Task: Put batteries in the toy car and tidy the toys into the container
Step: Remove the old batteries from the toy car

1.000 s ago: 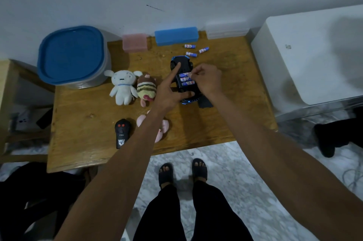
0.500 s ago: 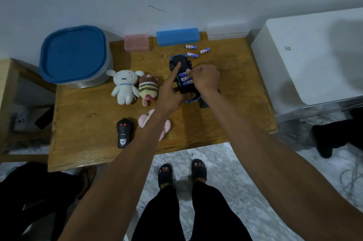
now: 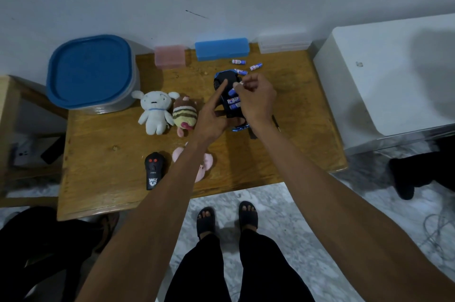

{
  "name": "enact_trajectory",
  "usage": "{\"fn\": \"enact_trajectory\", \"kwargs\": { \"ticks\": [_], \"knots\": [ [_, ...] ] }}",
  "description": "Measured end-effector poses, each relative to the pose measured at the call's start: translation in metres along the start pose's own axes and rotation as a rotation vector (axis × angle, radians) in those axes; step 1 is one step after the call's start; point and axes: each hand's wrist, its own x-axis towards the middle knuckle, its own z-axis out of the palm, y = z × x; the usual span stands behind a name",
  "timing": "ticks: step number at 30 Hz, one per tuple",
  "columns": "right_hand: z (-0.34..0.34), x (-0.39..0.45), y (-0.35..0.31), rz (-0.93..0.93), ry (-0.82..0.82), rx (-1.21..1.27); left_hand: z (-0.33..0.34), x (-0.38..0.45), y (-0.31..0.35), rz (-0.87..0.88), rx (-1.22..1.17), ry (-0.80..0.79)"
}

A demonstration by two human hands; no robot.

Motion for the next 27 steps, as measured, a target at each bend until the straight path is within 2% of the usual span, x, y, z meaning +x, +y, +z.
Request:
{"fn": "enact_trajectory", "kwargs": {
  "ticks": [2,4,7,10,15,20,27],
  "knots": [
    [-0.007,0.005,-0.004,-0.017,-0.001,0.035,-0.001,0.002,0.004,-0.014,0.0,-0.036],
    [-0.013,0.013,-0.007,-0.043,-0.074,-0.016,-0.002,0.005,0.007,-0.028,-0.007,-0.065],
    [-0.016,0.02,-0.006,-0.185,-0.289,-0.303,-0.004,0.007,0.008,-0.016,0.021,-0.085],
    [-0.015,0.016,-0.002,-0.303,-0.395,-0.529,-0.003,0.008,0.008,-0.007,0.059,-0.109],
    [-0.012,0.004,-0.013,-0.362,-0.324,-0.674,-0.005,0.005,0.008,0.027,0.077,-0.126],
    [-0.001,-0.004,-0.025,-0.309,-0.256,-0.85,-0.005,-0.002,0.006,0.107,0.151,-0.111],
    [0.01,-0.008,-0.032,-0.305,-0.21,-0.893,-0.007,-0.01,0.011,0.161,0.115,-0.051]
  ]
}}
